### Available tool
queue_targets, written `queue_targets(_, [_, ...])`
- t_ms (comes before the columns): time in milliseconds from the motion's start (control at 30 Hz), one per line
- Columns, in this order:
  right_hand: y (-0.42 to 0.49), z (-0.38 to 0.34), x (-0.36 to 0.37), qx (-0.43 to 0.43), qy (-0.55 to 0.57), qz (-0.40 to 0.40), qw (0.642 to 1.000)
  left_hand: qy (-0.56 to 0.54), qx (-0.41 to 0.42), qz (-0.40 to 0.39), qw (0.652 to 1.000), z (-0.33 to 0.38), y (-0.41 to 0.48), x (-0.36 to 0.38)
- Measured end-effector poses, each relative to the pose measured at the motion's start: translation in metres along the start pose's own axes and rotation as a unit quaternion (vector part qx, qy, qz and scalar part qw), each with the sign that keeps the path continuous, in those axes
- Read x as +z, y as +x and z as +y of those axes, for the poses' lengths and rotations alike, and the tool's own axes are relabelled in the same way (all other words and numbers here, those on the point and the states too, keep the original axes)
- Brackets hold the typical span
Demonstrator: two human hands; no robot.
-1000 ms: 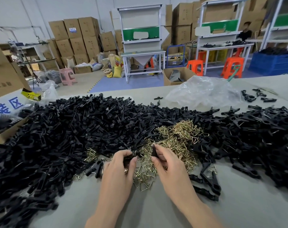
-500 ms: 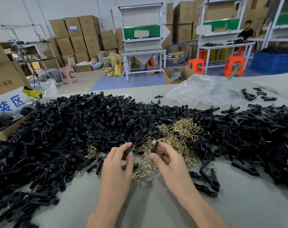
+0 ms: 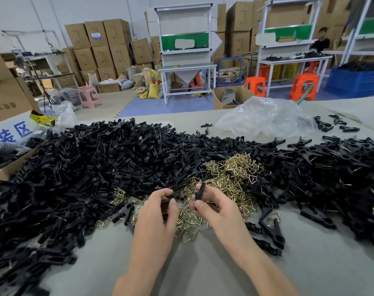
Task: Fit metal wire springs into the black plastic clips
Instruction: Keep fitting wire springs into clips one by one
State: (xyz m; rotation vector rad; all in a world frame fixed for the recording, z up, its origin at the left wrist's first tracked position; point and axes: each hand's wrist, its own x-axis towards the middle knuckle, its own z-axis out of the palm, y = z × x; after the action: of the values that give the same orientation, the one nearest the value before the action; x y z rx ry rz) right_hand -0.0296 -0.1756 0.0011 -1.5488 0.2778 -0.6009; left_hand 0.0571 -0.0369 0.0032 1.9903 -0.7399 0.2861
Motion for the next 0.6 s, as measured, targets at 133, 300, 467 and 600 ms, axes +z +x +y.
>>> queue_targets(133, [-0.001, -0.001, 0.001, 0.006, -0.008, -0.003, 1.0, -0.092, -0.045, 0.008, 0.995, 0.005, 0.003, -0.003])
queue_targets(300, [0.0, -0.003, 0.001, 0.005, -0.02, -0.004, 1.0, -0.289, -0.142, -0.046, 0.945, 0.011, 0.008, -0.007])
queue_targets(467, [0.0, -0.003, 0.001, -0.015, -0.03, -0.017, 0.999, -0.382, -0.152, -0.088, 0.908, 0.011, 0.008, -0.006])
queue_targets(600, [0.001, -0.002, 0.0, -0.024, -0.025, -0.004, 0.999, -0.359, -0.125, -0.092, 0.92, 0.01, 0.006, -0.006])
